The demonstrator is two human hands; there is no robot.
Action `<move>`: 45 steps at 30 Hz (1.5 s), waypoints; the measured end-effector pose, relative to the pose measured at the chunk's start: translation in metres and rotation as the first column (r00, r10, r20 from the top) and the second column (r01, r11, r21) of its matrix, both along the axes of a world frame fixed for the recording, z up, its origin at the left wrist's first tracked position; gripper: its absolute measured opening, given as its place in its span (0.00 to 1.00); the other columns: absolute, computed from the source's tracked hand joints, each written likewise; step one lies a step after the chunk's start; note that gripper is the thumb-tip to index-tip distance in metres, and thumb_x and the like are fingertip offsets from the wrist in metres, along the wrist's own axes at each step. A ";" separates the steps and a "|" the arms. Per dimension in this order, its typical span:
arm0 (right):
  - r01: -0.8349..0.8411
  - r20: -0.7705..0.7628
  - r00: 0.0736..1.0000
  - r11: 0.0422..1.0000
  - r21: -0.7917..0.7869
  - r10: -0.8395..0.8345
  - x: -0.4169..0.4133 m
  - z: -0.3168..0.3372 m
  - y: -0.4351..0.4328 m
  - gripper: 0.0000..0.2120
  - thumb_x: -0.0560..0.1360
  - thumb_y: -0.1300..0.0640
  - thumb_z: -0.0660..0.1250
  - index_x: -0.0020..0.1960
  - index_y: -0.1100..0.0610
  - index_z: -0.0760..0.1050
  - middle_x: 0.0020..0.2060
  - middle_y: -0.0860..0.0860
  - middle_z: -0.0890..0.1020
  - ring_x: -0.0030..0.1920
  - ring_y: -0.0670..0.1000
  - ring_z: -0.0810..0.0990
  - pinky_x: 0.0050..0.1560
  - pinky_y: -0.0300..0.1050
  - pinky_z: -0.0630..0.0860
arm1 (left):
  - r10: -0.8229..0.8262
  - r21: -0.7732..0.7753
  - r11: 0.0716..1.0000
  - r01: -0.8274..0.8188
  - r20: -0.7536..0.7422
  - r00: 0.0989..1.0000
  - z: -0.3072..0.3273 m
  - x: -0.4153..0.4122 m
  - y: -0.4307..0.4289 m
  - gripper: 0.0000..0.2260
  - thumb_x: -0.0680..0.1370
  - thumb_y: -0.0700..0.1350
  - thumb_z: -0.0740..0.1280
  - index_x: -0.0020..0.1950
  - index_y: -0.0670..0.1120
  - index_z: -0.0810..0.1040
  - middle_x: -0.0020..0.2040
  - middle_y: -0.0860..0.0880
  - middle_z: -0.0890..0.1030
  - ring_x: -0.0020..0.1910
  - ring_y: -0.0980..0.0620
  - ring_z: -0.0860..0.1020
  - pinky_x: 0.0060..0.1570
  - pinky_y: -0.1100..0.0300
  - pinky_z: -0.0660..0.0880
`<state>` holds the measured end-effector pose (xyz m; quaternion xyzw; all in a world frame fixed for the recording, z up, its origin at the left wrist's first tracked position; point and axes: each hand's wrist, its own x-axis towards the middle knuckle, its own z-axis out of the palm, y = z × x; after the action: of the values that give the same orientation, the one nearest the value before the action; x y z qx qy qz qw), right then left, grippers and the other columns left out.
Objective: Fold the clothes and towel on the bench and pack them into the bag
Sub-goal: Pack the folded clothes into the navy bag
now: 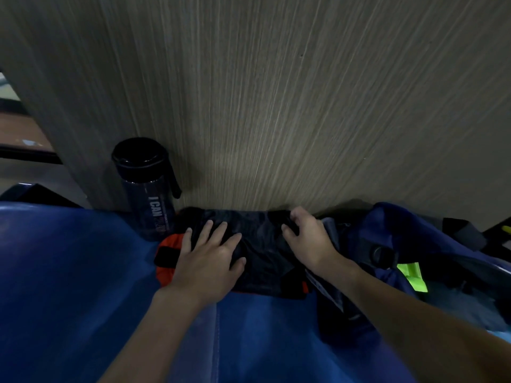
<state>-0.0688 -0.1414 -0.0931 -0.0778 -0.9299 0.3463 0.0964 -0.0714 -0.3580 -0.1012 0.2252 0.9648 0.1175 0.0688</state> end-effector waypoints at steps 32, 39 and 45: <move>0.309 0.155 0.944 0.612 -0.728 -0.292 0.001 0.008 -0.084 0.15 0.77 0.46 0.66 0.60 0.49 0.69 0.58 0.52 0.76 0.57 0.53 0.77 0.64 0.53 0.74 | 0.080 0.728 0.569 -0.383 0.415 0.906 0.032 0.002 -0.020 0.11 0.80 0.50 0.67 0.61 0.58 0.72 0.48 0.58 0.80 0.47 0.63 0.79 0.51 0.67 0.76; 0.500 0.510 0.843 0.601 -0.623 -0.173 0.000 0.025 -0.050 0.50 0.66 0.20 0.49 0.80 0.47 0.52 0.78 0.51 0.59 0.76 0.57 0.60 0.76 0.60 0.55 | -0.205 0.402 0.913 0.073 0.297 0.932 0.024 0.018 -0.007 0.14 0.79 0.65 0.59 0.63 0.67 0.74 0.72 0.68 0.66 0.75 0.65 0.55 0.75 0.50 0.42; 0.344 0.430 0.899 0.738 -0.580 -0.081 0.016 0.037 -0.046 0.36 0.77 0.31 0.54 0.80 0.42 0.48 0.78 0.49 0.59 0.76 0.56 0.60 0.75 0.57 0.61 | -0.080 0.551 0.834 -0.006 0.132 0.988 0.021 0.013 -0.010 0.16 0.82 0.58 0.58 0.69 0.60 0.74 0.70 0.63 0.70 0.71 0.63 0.65 0.75 0.51 0.58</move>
<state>-0.0530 -0.1870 -0.0565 -0.2789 -0.7392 0.6082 -0.0767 -0.0585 -0.3679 -0.0802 0.2446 0.8778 0.4049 0.0757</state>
